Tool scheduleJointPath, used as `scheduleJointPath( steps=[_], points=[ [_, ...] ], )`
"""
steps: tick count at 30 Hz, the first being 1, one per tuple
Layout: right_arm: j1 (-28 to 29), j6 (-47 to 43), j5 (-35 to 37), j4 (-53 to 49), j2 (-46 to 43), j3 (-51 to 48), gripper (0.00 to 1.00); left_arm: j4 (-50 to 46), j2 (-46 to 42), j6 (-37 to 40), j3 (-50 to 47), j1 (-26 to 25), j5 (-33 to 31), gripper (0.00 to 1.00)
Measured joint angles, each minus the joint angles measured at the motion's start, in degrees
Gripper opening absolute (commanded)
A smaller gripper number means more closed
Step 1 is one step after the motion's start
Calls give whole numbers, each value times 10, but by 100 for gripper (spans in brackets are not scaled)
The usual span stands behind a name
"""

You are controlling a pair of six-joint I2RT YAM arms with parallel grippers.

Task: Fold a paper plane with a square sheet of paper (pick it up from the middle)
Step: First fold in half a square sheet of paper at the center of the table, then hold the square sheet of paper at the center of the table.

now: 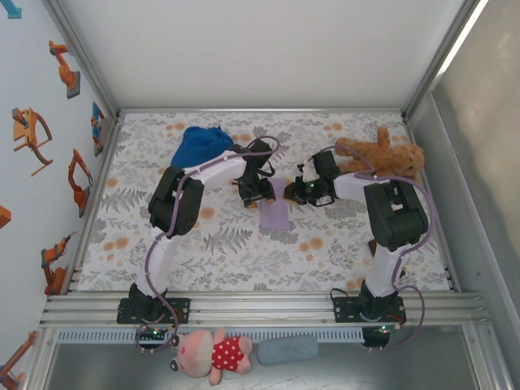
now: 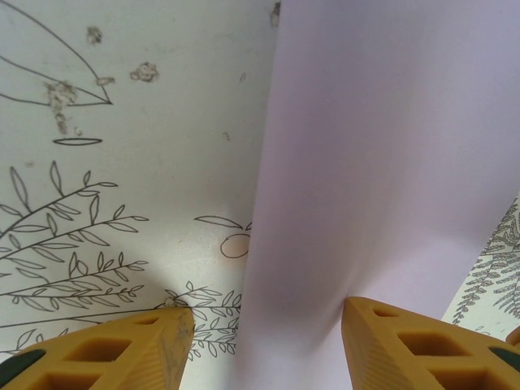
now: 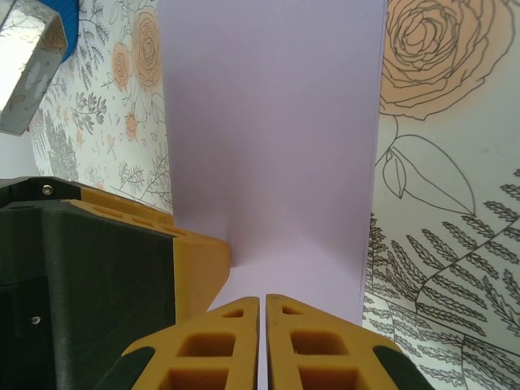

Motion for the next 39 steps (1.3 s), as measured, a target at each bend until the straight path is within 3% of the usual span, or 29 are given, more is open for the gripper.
scheduleJointPath(
  steps=[39],
  points=[
    [5,-22,-4,-42,56,30,3,-2,2,0,3,3,7,55]
  ],
)
